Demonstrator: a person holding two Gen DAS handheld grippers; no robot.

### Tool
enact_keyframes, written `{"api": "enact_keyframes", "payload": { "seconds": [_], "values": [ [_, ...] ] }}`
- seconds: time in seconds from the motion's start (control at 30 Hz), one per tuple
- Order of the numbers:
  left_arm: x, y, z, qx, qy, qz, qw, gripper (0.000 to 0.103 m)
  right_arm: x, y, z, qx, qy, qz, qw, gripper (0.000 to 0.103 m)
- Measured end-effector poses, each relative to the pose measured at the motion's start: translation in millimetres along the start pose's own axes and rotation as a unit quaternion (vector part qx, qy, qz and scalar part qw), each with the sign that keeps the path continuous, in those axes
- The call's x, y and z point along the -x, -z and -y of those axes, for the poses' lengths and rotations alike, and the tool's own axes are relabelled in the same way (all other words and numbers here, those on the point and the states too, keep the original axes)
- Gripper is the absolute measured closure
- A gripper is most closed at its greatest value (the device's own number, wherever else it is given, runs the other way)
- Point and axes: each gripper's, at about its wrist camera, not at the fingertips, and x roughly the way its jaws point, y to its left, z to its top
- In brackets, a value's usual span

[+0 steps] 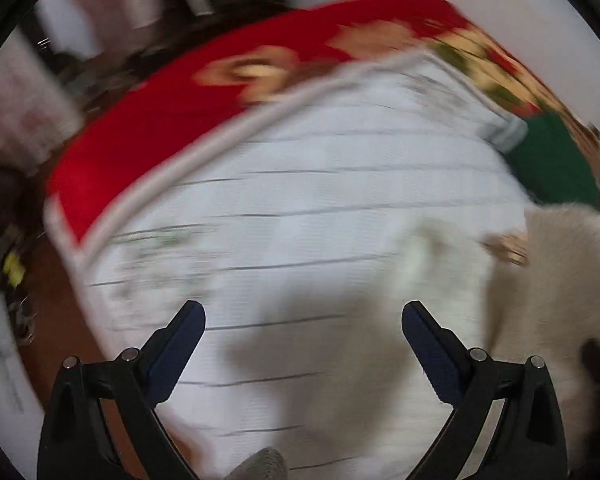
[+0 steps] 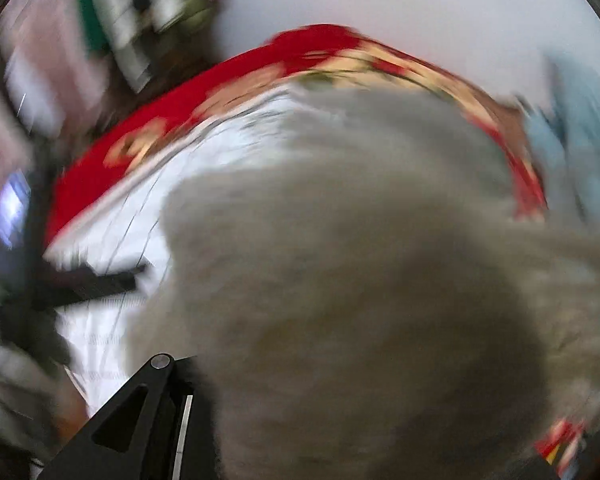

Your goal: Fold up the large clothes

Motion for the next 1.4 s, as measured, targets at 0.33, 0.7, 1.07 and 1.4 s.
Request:
{"api": "enact_keyframes", "payload": {
  "seconds": [0.33, 0.7, 1.07, 1.4],
  "values": [
    [12.7, 19.6, -133.7, 0.093, -0.074, -0.003, 0.9929, 0.002, -86.6, 47.5, -176.8, 0.216, 0.008, -0.055, 0.975, 0.080],
    [8.2, -15.2, -90.5, 0.040, -0.007, 0.001, 0.9992, 0.002, -48.0, 86.8, -165.7, 0.212, -0.133, -0.098, 0.963, 0.024],
    [-68.0, 31.1, -36.0, -0.008, 0.096, -0.135, 0.9862, 0.004, -34.4, 120.0, 42.1, -0.199, -0.250, -0.203, 0.925, 0.024],
    [-54.9, 82.9, -11.9, -0.041, 0.109, -0.129, 0.9847, 0.088, -49.3, 134.5, 95.7, -0.310, -0.236, -0.195, 0.900, 0.029]
  ]
}}
